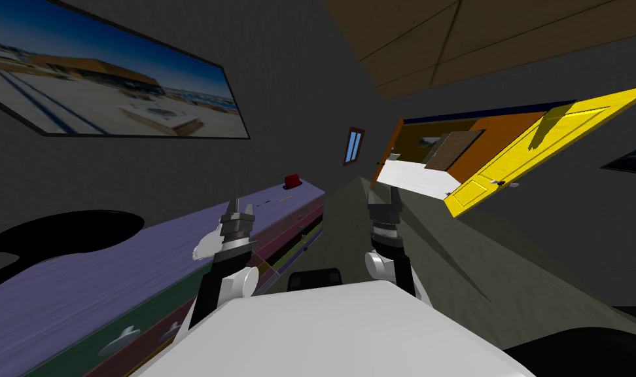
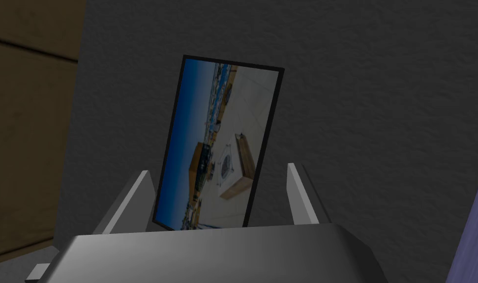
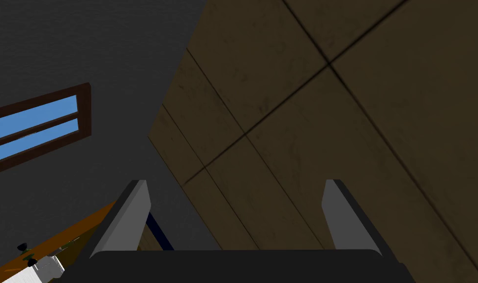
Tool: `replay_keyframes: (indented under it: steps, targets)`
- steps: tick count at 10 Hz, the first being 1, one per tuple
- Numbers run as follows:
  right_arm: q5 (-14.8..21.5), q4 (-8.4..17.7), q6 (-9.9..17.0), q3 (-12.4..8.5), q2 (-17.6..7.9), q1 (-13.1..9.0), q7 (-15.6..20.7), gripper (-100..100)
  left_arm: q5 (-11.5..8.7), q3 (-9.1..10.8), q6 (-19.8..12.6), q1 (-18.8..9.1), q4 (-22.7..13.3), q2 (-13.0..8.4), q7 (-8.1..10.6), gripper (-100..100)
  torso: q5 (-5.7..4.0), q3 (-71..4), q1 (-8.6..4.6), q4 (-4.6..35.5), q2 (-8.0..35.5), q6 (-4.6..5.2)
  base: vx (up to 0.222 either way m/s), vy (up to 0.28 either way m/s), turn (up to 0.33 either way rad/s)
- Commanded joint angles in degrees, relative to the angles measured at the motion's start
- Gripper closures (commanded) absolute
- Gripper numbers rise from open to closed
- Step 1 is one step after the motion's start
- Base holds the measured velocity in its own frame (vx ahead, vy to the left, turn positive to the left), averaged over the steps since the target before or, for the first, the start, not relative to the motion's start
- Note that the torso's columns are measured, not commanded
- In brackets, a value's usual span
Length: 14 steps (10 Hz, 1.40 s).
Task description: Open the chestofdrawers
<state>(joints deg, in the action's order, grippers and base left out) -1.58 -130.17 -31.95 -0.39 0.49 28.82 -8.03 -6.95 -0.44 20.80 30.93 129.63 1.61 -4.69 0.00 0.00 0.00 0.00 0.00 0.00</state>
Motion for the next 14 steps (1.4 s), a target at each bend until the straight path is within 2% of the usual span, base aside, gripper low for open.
replay_keyframes:
  steps: [1, 9, 10, 11, 14]
  targets:
    - [0.0, 0.0, 0.0, 0.0, 0.0, 0.0, 0.0, 0, 0.0, 0.00, 0.0, 0.0, 0.0, 0.0, 0.00, 0, 0.00, -4.7, 0.00, 2.3, 2.3, 0.00, 0.000, 0.000, 0.000]
    - [0.0, 0.0, 0.0, 0.0, 0.0, 0.0, 0.0, 0, 0.0, 0.00, 0.0, 0.0, 0.0, 0.0, 0.00, 0, 0.00, -70.7, 0.00, 35.4, 35.4, 0.00, 0.000, 0.000, 0.000]
    - [0.0, 0.0, 0.0, 0.0, 0.0, 0.0, 0.0, 0, 0.0, 0.08, 0.1, -0.1, -0.4, -2.4, 0.04, -100, 0.00, -79.2, 0.00, 39.6, 39.6, 0.00, 0.015, -0.011, 0.011]
    - [0.0, 0.0, 0.0, 0.0, 0.0, 0.0, 0.0, 0, -0.1, 0.17, 0.1, -0.2, -0.9, -4.0, 0.07, -100, 0.00, -83.2, -0.02, 41.5, 41.5, 0.00, 0.019, -0.029, 0.022]
    - [0.0, 0.0, 0.0, 0.0, 0.0, 0.0, 0.0, 0, -0.2, 0.58, 0.5, -0.8, -3.2, -7.9, 0.24, -100, -0.01, -84.6, -0.05, 42.2, 42.2, 0.00, 0.036, -0.046, 0.029]
